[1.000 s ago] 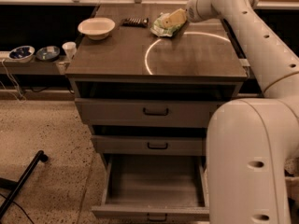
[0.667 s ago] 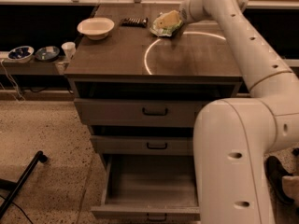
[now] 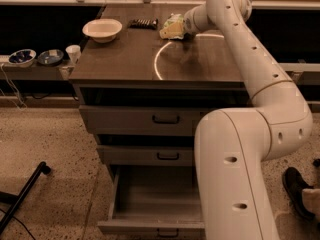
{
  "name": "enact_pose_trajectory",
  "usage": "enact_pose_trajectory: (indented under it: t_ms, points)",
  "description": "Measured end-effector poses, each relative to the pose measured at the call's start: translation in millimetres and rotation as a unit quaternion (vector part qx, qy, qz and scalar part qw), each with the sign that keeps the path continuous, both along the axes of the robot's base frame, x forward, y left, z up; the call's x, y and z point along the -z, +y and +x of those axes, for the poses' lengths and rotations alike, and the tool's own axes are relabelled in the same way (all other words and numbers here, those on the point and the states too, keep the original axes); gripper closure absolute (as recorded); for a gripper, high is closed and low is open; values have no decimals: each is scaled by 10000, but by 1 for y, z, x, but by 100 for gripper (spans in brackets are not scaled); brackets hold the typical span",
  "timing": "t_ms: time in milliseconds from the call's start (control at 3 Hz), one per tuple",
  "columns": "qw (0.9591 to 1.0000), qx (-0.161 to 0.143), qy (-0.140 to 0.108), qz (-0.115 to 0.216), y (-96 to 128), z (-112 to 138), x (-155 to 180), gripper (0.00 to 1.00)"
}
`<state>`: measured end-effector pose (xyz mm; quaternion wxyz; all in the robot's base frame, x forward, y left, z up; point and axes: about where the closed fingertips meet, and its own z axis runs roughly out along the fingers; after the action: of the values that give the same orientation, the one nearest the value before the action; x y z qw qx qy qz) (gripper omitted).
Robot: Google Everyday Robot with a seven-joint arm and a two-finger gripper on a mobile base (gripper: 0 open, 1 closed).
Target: Place green jalapeno chip bag into bottom drawer
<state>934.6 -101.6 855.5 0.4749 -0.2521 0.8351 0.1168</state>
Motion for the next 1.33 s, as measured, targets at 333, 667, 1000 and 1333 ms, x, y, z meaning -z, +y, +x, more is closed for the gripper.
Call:
enact_pose_trajectory:
  t_ms: [333, 667, 1000, 1333]
  points:
    - [9995, 50, 268, 179, 5, 0, 15, 45]
    - [9990, 83, 339, 275, 7, 1, 17, 67]
    - [9986, 67, 98, 524, -3, 2, 0, 92]
    - [9952, -195, -440, 854, -20, -11, -40, 100]
